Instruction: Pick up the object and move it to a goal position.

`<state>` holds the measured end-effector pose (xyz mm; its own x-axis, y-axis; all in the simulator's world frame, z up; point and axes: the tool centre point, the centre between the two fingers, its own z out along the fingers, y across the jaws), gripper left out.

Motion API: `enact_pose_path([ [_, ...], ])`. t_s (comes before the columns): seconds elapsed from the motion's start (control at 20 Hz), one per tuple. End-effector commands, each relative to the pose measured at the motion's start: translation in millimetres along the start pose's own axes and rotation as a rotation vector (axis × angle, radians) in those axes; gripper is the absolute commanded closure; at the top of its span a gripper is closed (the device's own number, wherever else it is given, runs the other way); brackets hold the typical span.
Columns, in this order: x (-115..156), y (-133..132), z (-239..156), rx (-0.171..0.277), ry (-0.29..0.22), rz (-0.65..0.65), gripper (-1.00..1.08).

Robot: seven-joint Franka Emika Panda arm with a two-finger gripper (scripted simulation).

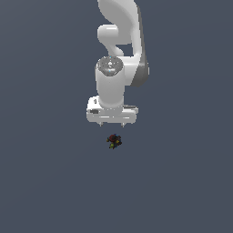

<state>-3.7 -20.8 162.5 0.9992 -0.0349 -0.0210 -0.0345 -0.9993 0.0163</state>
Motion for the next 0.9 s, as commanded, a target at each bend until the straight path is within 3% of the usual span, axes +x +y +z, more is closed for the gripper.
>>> enact_pose_path([
  [0.0,-0.1,-0.7,0.7,0.0,-0.001,0.003,-0.92],
  [0.45,0.9,-1.9,8.5,0.005,0.0,0.092,-0.92],
  [0.85,2.6,-4.1,24.0,0.014,0.001,0.266,-0.92],
])
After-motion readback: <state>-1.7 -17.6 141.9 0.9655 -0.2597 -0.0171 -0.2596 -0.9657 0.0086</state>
